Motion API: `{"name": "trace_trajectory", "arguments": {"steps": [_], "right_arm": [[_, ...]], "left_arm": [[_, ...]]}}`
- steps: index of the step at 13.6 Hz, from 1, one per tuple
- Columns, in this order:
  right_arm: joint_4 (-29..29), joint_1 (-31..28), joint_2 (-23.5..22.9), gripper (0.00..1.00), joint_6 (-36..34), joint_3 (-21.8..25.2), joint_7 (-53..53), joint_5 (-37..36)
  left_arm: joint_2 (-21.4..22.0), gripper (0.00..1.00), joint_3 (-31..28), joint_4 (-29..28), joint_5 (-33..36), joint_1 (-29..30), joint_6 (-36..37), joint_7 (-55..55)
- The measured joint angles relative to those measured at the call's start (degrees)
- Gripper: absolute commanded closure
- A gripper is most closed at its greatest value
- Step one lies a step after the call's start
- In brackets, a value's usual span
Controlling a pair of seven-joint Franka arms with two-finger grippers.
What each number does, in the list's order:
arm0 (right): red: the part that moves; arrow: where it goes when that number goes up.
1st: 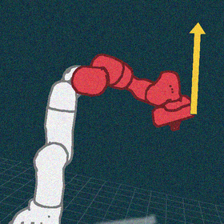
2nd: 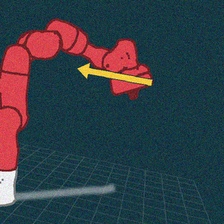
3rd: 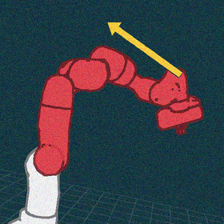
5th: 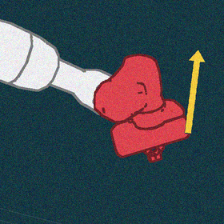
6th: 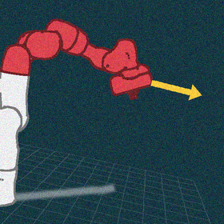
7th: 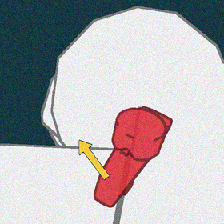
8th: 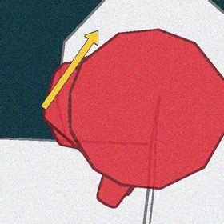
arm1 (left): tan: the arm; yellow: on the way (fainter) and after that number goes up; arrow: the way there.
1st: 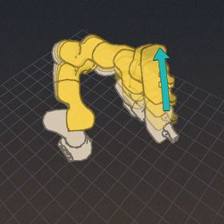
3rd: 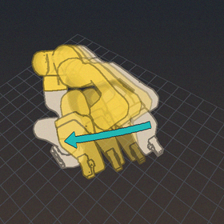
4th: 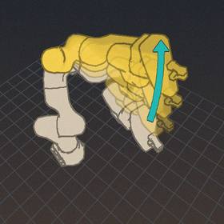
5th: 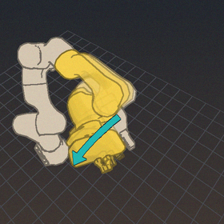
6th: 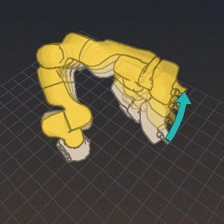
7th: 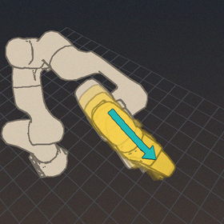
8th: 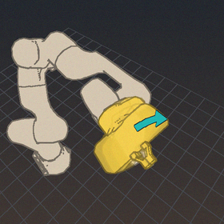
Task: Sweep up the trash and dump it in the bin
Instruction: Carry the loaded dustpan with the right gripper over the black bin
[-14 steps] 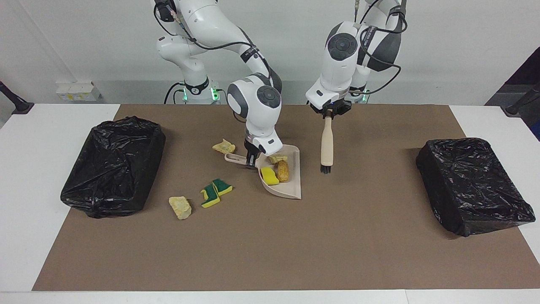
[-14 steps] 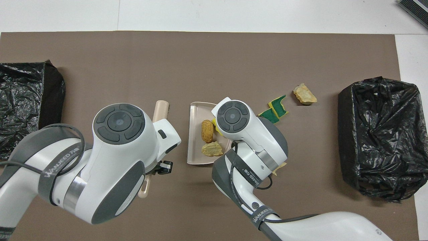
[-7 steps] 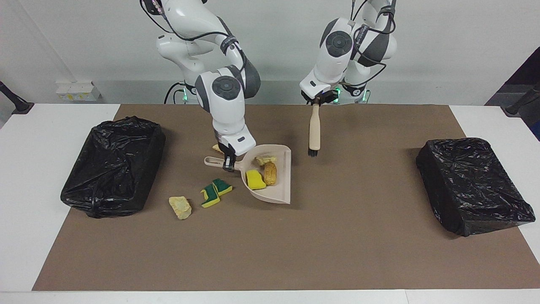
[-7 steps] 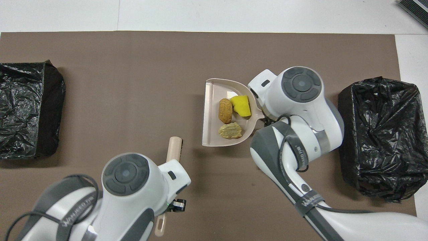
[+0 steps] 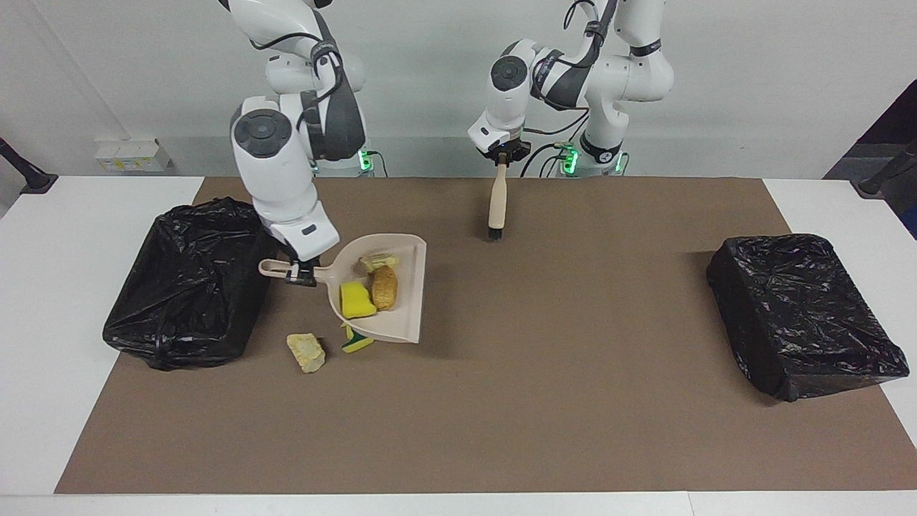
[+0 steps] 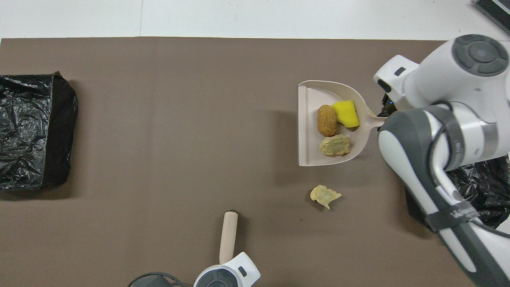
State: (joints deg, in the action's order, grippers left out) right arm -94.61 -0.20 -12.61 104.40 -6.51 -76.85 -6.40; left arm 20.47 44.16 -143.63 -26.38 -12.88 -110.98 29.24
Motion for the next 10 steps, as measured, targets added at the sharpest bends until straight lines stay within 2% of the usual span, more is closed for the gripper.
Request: {"name": "trace_trajectory", "arguments": {"steps": [4,10], "right_arm": [[0.5,-9.5,0.0,1.0,-0.1,0.3,-9.4,-0.9],[0.8,-21.7,0.0,1.0,0.0,0.5,-15.3,-14.0]], "left_arm": [[0.2,1.0,0.8,-3.4,-2.7,-3.0,-4.8,5.7],[0.5,1.0,0.8,-3.7,-7.5,-3.2,-6.1,7.0]]}}
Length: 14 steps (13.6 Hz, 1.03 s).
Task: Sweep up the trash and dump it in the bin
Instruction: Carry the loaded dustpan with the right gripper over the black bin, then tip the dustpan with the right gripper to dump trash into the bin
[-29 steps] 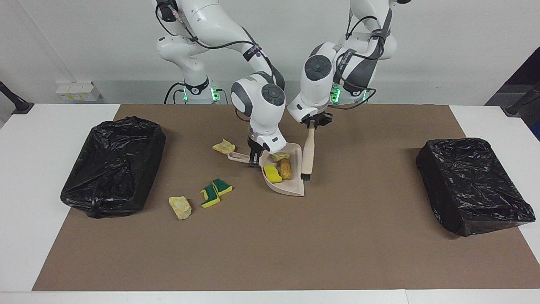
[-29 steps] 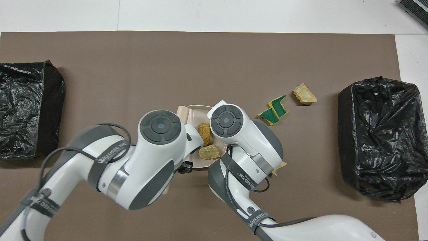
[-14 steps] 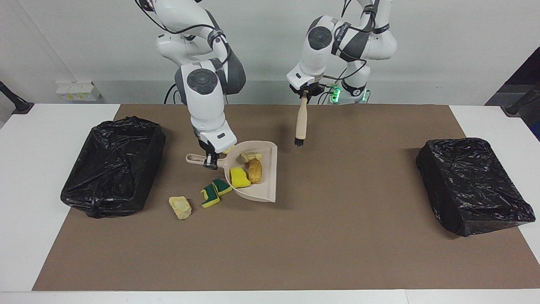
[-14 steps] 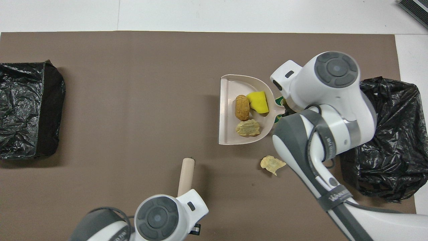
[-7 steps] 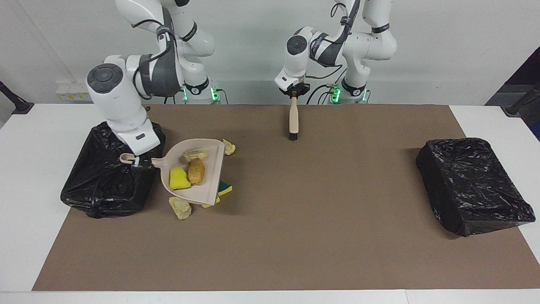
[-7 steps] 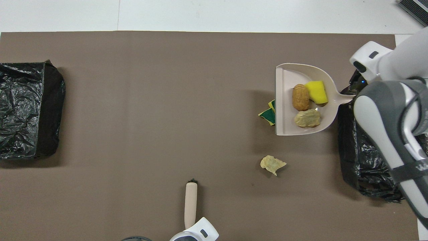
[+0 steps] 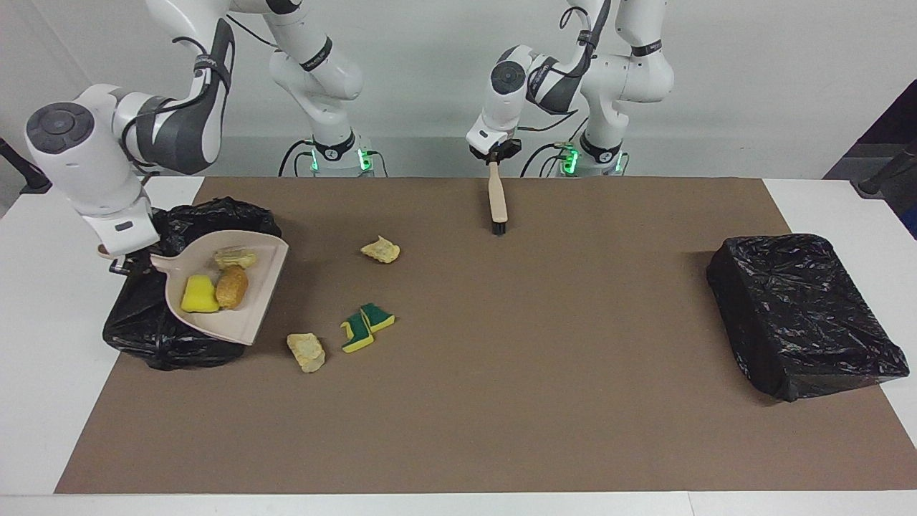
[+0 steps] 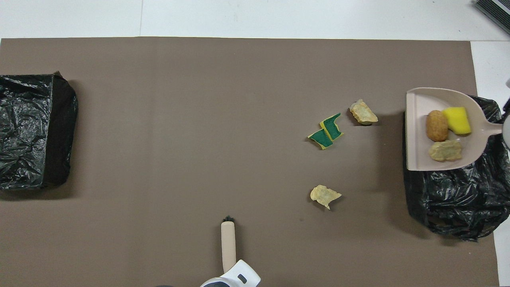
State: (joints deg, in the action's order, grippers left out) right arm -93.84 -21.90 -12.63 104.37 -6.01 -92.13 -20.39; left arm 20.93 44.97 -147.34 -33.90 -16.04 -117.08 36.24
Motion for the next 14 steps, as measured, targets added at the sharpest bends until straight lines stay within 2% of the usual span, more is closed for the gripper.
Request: {"name": "trace_trajectory", "arguments": {"steps": [1,2,3,4,5,9,11,14], "right_arm": [[0.2,-1.5,0.0,1.0,0.1,0.0,-1.1,-2.5],[0.4,-2.6,0.0,1.0,0.5,0.0,-2.0,-5.3],[0.4,-3.2,0.0,1.0,1.0,0.0,-2.2,-8.3],[0.4,-3.3,0.0,1.0,1.2,0.0,-2.2,-11.4],[0.4,-3.1,0.0,1.0,1.0,-0.1,-2.2,-14.6],[-0.5,-0.4,0.8,1.0,-1.8,-0.4,-0.9,-28.6],[-1.5,1.0,1.8,1.0,-4.1,-0.4,0.3,-33.7],[-1.7,1.0,3.0,1.0,-5.8,-0.3,0.3,-34.9]], "left_arm": [[0.0,0.91,0.0,-0.1,-0.1,0.0,-0.3,0.0],[0.0,0.66,0.0,-0.1,-0.2,0.0,-0.3,0.1],[0.0,0.34,0.0,-0.1,-0.2,0.0,-0.3,0.1],[-0.1,0.25,0.0,-0.1,-0.2,0.0,-0.3,0.1],[-0.3,0.02,0.0,-0.2,-0.3,0.0,-0.3,0.0],[-0.6,0.0,-1.4,0.2,-0.4,0.2,-0.8,-3.8],[-0.5,0.0,-6.5,1.8,1.1,0.4,-0.9,-7.6],[-0.5,0.0,-17.6,6.5,13.3,0.7,1.5,-13.4]]}}
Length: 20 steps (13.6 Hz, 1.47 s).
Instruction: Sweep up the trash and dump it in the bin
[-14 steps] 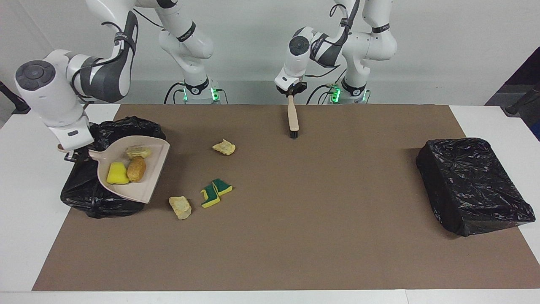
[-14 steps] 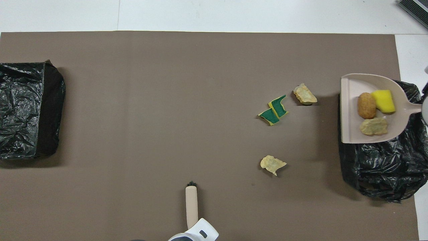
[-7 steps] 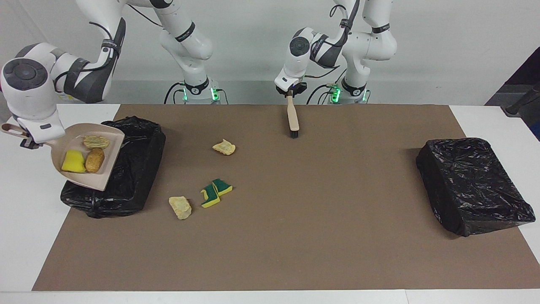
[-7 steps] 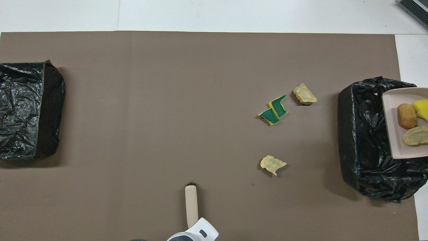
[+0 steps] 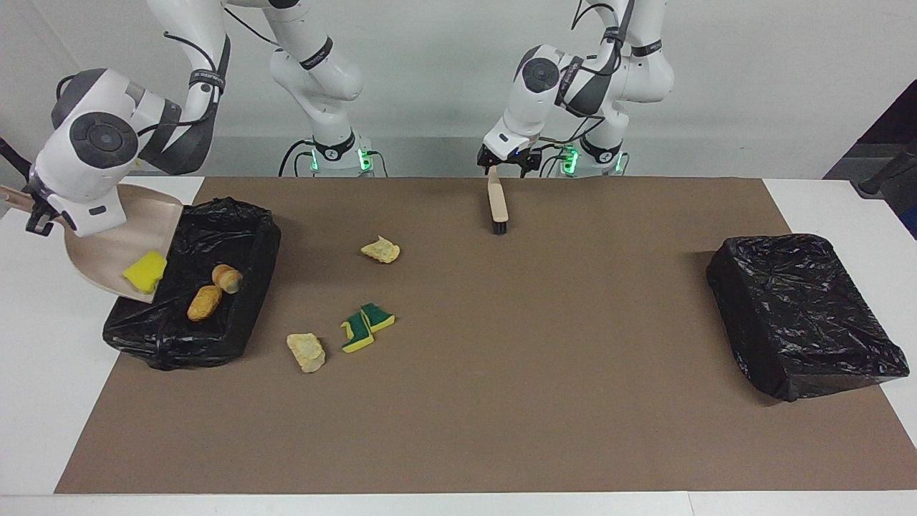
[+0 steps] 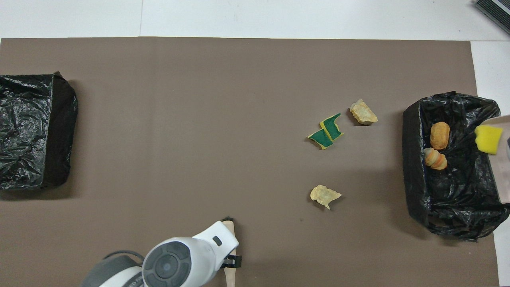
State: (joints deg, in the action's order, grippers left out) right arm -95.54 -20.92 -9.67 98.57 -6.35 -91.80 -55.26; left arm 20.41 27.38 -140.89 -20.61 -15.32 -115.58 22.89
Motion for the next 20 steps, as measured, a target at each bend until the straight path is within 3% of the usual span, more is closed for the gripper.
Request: {"name": "trace_trajectory", "arguments": {"steps": [2,5,9,12,16,20], "right_arm": [[0.0,-0.1,1.0,1.0,-1.0,0.0,0.0,1.4],[0.5,0.1,1.9,1.0,-3.8,-0.1,0.2,10.6],[1.3,0.2,2.4,1.0,-7.1,-0.2,8.6,23.6],[1.3,3.5,2.4,1.0,-10.3,-0.8,21.8,32.3],[1.2,14.5,2.6,1.0,-14.9,-1.3,46.2,40.7],[0.9,23.3,2.7,1.0,-14.2,-1.5,67.0,47.8]], "left_arm": [[-0.1,0.0,-7.9,4.3,6.0,0.2,3.9,-6.5],[-2.3,0.0,-17.1,14.4,14.0,1.3,11.5,-14.5],[-8.6,0.0,-24.6,29.5,16.9,1.8,19.0,-20.8],[-10.4,0.0,-26.0,37.2,18.5,4.9,22.9,-25.1],[-14.1,0.0,-26.0,46.2,18.8,8.1,29.1,-28.0],[-18.1,0.0,-25.9,50.5,18.9,10.1,29.9,-29.8]]}}
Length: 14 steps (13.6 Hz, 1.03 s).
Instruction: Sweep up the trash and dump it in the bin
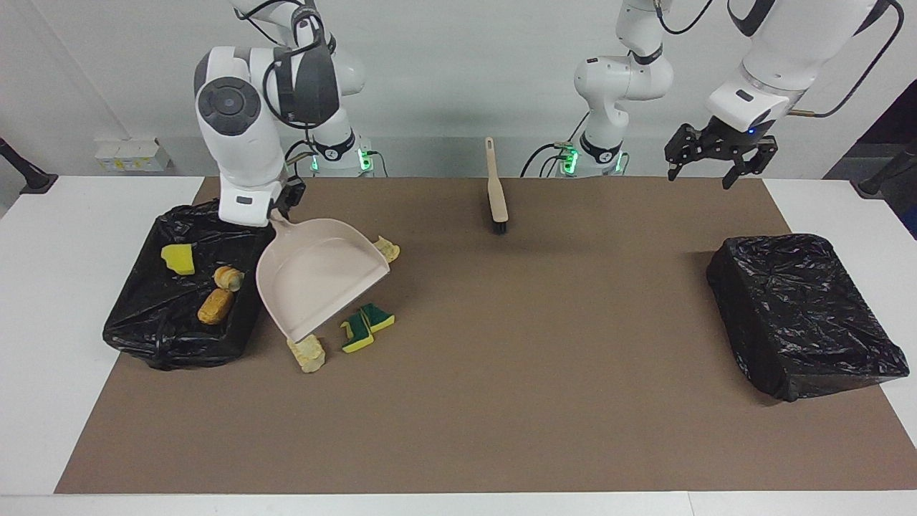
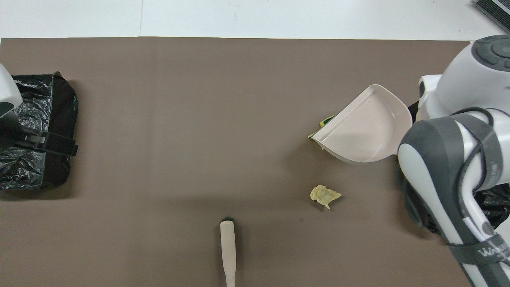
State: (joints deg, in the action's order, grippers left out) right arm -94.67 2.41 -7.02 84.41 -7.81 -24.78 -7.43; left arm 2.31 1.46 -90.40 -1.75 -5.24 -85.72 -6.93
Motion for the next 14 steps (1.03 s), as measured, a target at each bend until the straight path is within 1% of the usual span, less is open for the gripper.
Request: {"name": "trace_trajectory", "arguments": {"steps": [3,5,7,9,11,14], "right_arm": [[-0.4,5.0,-1.3,1.0,4.3,0.0,14.4,3.5],[-0.4,9.5,-3.0,1.0,7.6,-0.1,22.9,4.3],[-0.1,13.2,-5.0,1.0,9.3,-0.1,32.0,5.3],[1.1,16.6,-7.8,1.0,11.7,-0.1,41.2,7.3],[2.8,19.4,-11.0,1.0,14.5,-0.1,46.7,9.2],[7.2,24.9,-17.5,1.0,18.9,0.0,56.4,10.1]], "left_arm": [[-0.9,0.0,0.2,1.4,0.0,0.0,0.0,0.0],[-0.8,0.0,0.4,1.6,0.0,0.0,0.0,0.0],[-0.8,0.0,0.4,1.7,0.0,0.0,0.0,0.0],[-0.8,0.0,0.3,1.7,0.0,0.2,0.0,0.0],[-0.8,0.0,0.1,1.7,0.0,0.3,0.0,0.0],[-0.8,0.0,0.0,1.7,0.0,0.3,0.0,0.0]]}}
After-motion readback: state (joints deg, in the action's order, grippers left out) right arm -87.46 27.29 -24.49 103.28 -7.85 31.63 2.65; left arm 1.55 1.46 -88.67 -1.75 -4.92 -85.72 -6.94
